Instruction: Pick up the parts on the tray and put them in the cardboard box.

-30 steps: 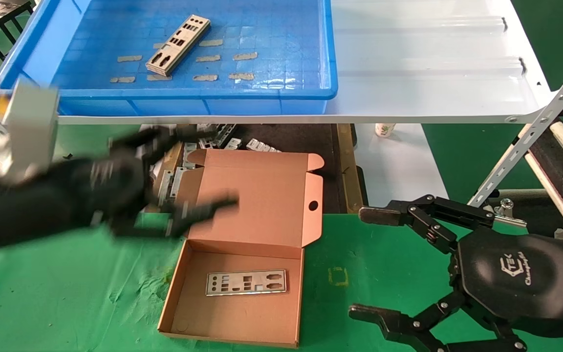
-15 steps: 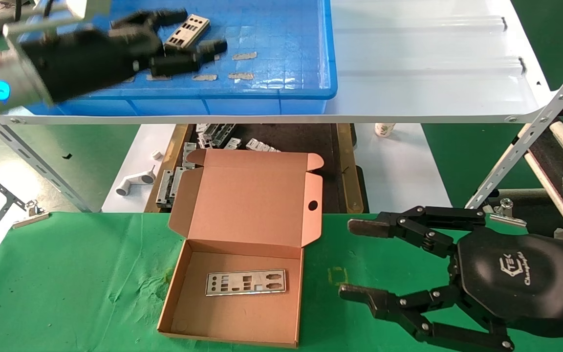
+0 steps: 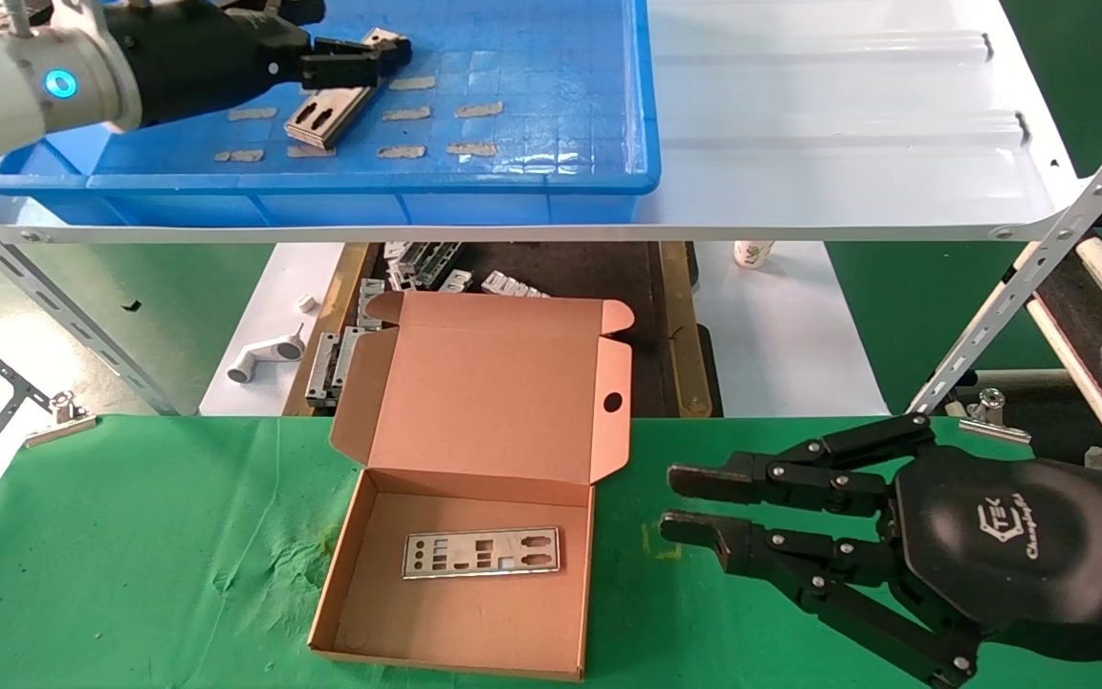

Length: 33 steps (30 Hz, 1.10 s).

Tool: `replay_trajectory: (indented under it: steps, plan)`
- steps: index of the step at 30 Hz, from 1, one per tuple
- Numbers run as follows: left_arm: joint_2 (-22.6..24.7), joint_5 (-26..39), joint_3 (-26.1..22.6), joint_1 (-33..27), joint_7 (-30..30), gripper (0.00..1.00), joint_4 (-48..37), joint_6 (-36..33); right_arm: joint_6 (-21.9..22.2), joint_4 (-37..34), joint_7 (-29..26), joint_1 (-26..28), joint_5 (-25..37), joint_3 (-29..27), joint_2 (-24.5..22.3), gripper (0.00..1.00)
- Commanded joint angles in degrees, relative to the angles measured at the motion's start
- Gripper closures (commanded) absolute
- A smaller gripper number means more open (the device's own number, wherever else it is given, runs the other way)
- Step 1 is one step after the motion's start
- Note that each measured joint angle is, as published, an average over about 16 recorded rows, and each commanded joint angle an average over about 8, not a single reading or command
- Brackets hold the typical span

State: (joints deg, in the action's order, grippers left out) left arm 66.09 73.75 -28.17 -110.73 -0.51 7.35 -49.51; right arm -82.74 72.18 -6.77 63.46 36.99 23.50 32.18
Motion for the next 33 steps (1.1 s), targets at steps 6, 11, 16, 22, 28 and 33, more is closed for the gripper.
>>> replay_trajectory:
  steps: [6,11,16,22,28,33]
  plan:
    - [3.2,1.5,-0.8,-2.2,0.2,0.00,-5.3,7.4,0.0,0.0,0.0,0.0,0.0,0.0,0.0,1.00]
    - [3.9,1.6,-0.9,-2.3,0.7,0.00,-6.5,7.1,0.0,0.0,0.0,0.0,0.0,0.0,0.0,1.00]
    - [4.0,1.9,-1.1,-2.3,1.4,0.00,-7.3,5.9,0.0,0.0,0.0,0.0,0.0,0.0,0.0,1.00]
    - [4.1,2.1,-1.3,-2.3,2.1,0.16,-7.8,5.8,0.0,0.0,0.0,0.0,0.0,0.0,0.0,1.00]
    - [4.4,2.3,-1.4,-2.4,2.5,0.89,-7.7,5.9,0.0,0.0,0.0,0.0,0.0,0.0,0.0,1.00]
    - [4.6,2.4,-1.5,-2.3,2.8,1.00,-7.8,6.1,0.0,0.0,0.0,0.0,0.0,0.0,0.0,1.00]
